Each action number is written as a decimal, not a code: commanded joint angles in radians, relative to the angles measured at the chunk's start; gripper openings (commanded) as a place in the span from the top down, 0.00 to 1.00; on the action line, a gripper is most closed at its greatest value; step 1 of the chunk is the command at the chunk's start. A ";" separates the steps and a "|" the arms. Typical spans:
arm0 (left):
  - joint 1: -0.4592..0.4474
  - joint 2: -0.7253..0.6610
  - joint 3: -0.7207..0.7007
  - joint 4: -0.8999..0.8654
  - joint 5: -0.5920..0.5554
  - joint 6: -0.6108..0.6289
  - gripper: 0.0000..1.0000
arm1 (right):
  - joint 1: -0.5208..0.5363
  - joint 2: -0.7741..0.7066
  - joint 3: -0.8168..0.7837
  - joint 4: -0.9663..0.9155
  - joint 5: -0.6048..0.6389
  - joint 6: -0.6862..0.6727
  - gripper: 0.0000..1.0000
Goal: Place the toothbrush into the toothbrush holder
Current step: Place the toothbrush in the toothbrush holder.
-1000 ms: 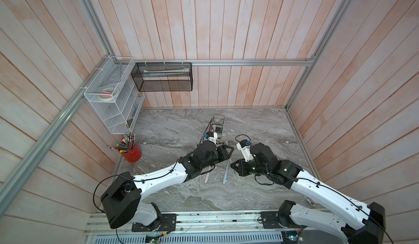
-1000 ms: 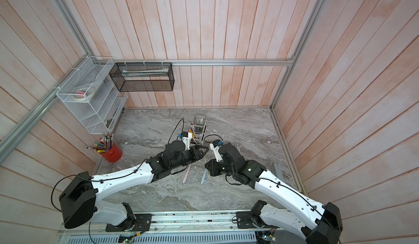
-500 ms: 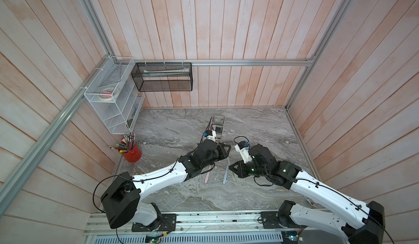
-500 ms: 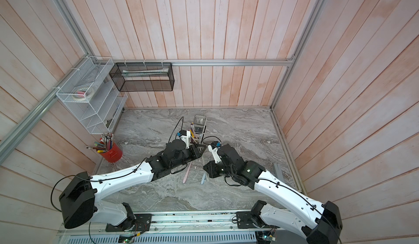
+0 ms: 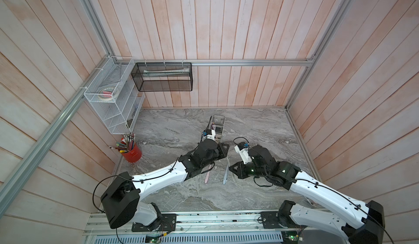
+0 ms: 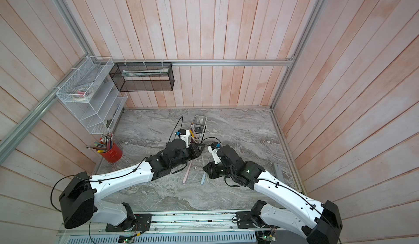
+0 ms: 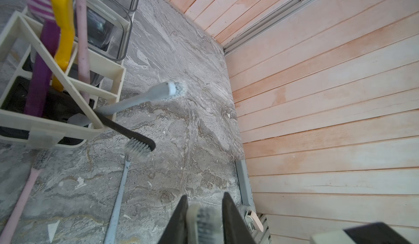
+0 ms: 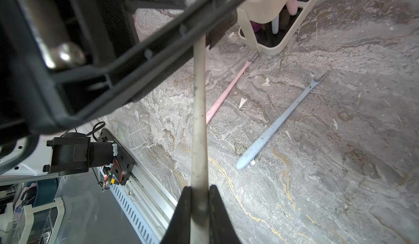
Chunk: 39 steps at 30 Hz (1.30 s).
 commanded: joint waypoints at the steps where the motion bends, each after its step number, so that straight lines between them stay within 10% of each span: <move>1: -0.002 -0.006 0.033 -0.018 -0.014 0.022 0.76 | 0.008 -0.001 -0.007 0.014 -0.007 0.007 0.89; 14: -0.001 0.001 0.054 -0.037 -0.014 0.042 0.99 | 0.007 -0.013 0.007 0.001 0.005 -0.002 0.86; 20: 0.024 -0.009 0.108 -0.087 -0.037 0.119 1.00 | 0.007 -0.045 0.055 -0.062 0.062 -0.035 0.62; 29: 0.093 -0.016 0.257 -0.072 -0.162 0.471 1.00 | 0.006 -0.275 0.126 -0.141 0.336 -0.070 0.03; 39: 0.095 -0.012 0.205 0.353 -0.279 0.918 1.00 | 0.006 -0.388 0.050 -0.112 0.352 -0.098 0.02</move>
